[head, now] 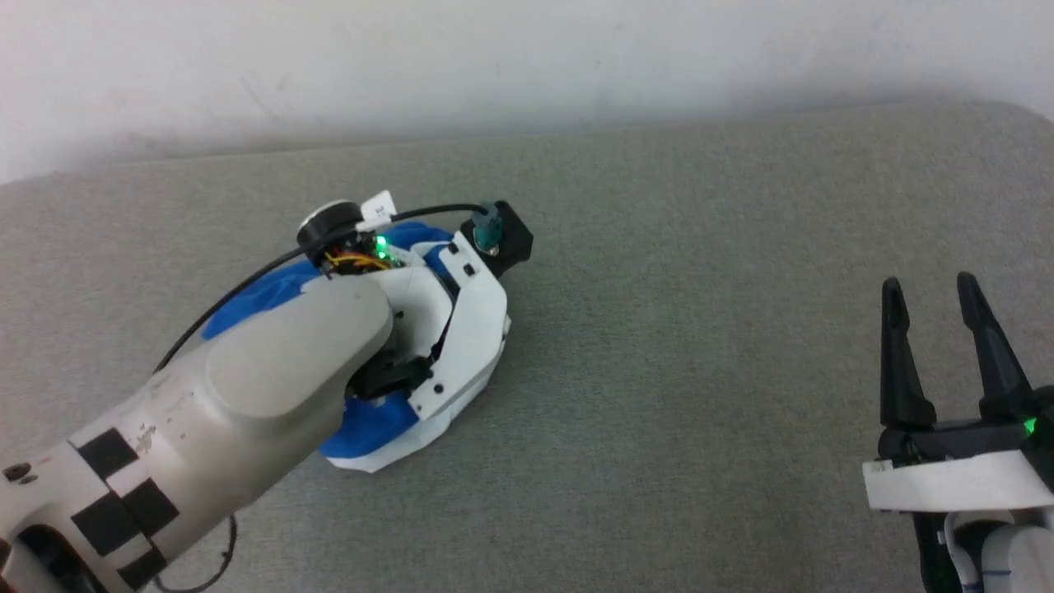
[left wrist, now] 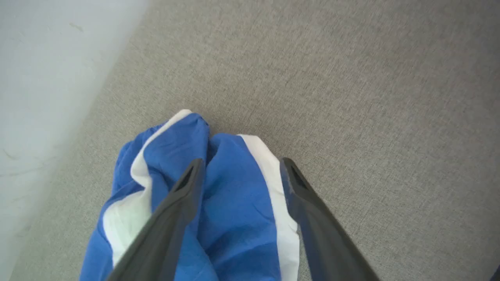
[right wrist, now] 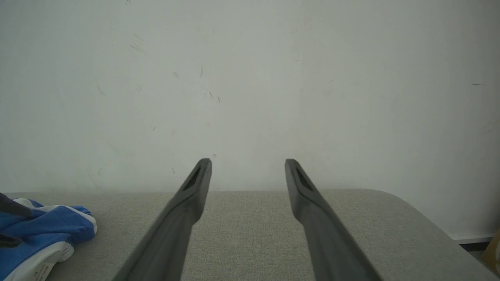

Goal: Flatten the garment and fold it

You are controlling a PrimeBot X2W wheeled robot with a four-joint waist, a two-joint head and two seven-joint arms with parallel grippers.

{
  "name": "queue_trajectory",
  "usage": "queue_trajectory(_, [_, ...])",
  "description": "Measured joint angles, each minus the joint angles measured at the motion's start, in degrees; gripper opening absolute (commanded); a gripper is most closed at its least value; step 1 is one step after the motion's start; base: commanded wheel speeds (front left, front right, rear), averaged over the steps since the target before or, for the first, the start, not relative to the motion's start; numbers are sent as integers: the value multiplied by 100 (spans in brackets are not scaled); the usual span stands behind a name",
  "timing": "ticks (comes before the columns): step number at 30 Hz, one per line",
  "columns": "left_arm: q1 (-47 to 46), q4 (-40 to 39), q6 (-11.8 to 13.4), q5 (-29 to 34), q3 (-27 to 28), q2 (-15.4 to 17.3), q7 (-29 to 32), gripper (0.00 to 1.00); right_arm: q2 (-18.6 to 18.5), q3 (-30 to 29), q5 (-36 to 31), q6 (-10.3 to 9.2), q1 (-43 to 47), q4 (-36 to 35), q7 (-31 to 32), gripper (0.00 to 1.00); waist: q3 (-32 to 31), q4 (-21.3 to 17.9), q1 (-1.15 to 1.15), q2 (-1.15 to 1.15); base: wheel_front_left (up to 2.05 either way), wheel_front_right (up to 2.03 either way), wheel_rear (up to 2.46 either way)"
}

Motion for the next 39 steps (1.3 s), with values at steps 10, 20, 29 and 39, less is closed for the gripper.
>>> queue_trajectory(10, [547, 278, -45, 527, 55, 59, 783, 100, 0, -45, 120, 0, -207, 64, 1, 100, 589, -452, -1, 0, 0, 0, 0])
queue_trajectory(20, [346, 226, -68, 309, -23, 318, -924, 0, 0, -199, 119, 0, -172, 98, 1, 100, 526, -518, 1, 0, 0, 0, 0])
queue_trajectory(29, [-55, -237, -57, 174, 4, -358, -2401, 0, 1, -261, 100, 0, -138, 49, 1, 100, 165, -394, -1, 0, 0, 0, 0])
queue_trajectory(39, [1140, 627, -41, 632, -11, -1944, -2580, 0, -2, -437, 101, -1, -85, 27, 1, 100, 342, -633, -1, 0, 0, 0, 0])
